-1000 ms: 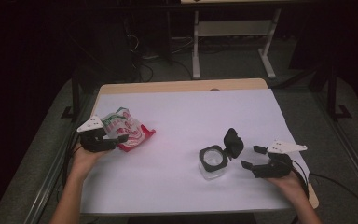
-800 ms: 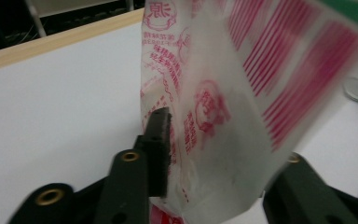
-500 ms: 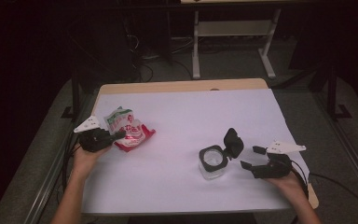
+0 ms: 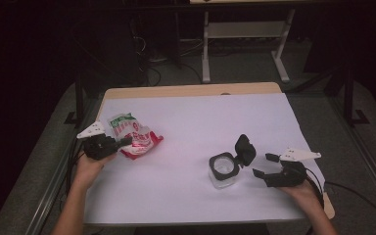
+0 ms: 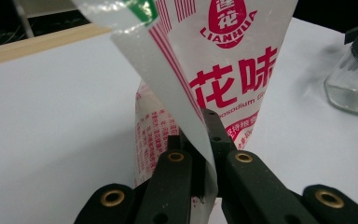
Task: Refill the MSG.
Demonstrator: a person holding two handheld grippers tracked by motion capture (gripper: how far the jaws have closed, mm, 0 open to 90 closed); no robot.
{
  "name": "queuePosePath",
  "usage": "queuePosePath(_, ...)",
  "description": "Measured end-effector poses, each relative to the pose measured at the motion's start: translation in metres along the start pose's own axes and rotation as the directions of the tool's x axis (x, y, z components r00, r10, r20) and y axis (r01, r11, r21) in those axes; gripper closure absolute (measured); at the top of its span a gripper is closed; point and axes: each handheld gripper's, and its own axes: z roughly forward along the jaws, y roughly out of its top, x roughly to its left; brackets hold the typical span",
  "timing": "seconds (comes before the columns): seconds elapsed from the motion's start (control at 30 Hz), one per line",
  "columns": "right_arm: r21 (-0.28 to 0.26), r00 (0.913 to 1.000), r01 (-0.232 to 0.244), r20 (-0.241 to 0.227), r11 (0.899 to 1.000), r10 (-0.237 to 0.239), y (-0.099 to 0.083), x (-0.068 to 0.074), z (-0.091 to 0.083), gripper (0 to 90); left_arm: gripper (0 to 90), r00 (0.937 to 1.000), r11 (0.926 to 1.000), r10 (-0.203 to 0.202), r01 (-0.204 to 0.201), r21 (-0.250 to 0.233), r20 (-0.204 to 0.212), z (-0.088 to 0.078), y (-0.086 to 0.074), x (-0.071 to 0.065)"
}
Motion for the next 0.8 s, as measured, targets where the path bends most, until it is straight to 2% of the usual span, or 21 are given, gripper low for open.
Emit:
queuePosePath(0.1, -0.003, 1.0000, 0.003, -0.001, 1.000, -0.003, 0.000, 0.001, 0.000, 17.7, 90.0, 0.9997, 0.9999, 0.017, -0.016, 0.002, -0.017, 0.000, 0.000, -0.001)
queuePosePath(0.3, -0.004, 1.0000, 0.002, 0.001, 1.000, -0.002, 0.000, 0.000, -0.001, 17.7, 90.0, 0.9999, 0.9999, 0.012, -0.012, -0.003, -0.011, 0.000, 0.003, -0.004)
queuePosePath(0.4, -0.006, 1.0000, 0.003, 0.001, 1.000, -0.003, 0.000, 0.000, -0.001, 17.7, 90.0, 0.9999, 0.9997, -0.004, 0.003, -0.023, -0.011, -0.001, 0.006, -0.008)
queuePosePath(0.47, -0.006, 1.0000, 0.000, 0.002, 1.000, 0.000, 0.000, 0.000, -0.001, 17.7, 90.0, 0.9997, 0.9998, 0.012, -0.012, -0.016, -0.020, -0.001, 0.011, -0.012)
queuePosePath(0.53, -0.005, 1.0000, 0.001, 0.003, 1.000, -0.001, 0.000, 0.000, -0.002, 17.7, 90.0, 0.9991, 0.9991, 0.030, -0.031, -0.028, -0.028, -0.001, 0.017, -0.019)
queuePosePath(0.7, -0.009, 1.0000, 0.000, 0.005, 1.000, 0.000, 0.000, -0.001, -0.003, 17.7, 90.0, 0.9995, 0.9983, 0.032, -0.032, -0.049, -0.008, -0.002, 0.026, -0.028)
queuePosePath(0.8, -0.009, 1.0000, 0.000, 0.007, 1.000, 0.000, -0.001, -0.001, -0.003, 17.7, 90.0, 0.9999, 0.9980, 0.010, -0.010, -0.062, 0.002, -0.005, 0.028, -0.030)
